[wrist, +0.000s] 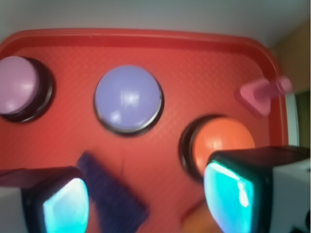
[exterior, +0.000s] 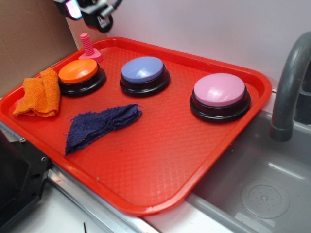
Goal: Push the purple button.
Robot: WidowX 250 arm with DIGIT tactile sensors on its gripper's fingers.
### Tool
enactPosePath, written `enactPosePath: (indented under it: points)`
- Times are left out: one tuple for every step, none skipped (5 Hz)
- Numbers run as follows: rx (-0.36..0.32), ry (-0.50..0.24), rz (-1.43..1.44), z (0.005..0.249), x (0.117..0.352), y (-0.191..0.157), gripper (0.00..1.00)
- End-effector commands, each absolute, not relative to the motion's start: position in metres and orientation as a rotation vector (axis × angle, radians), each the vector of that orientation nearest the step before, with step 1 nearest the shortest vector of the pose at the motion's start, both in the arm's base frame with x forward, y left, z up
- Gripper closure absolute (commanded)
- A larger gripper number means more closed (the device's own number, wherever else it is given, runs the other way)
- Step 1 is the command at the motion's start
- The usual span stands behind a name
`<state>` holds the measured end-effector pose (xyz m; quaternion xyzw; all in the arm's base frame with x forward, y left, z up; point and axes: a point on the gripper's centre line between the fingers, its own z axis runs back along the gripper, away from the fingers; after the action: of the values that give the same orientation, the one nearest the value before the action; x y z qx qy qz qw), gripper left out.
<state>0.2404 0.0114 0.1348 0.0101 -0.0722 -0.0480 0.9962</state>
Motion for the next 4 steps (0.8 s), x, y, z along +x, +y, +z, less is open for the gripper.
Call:
enactPosePath:
  points:
    - [0.060, -0.126, -0.149, 0.095, 0.280, 0.009, 0.00]
    - [0.057, -0.087, -0.188, 0.073, 0.282, 0.000, 0.00]
    - [0.059, -0.063, -0.223, 0.060, 0.285, -0.006, 0.00]
    - [0.052, -0.049, -0.233, 0.056, 0.285, -0.007, 0.00]
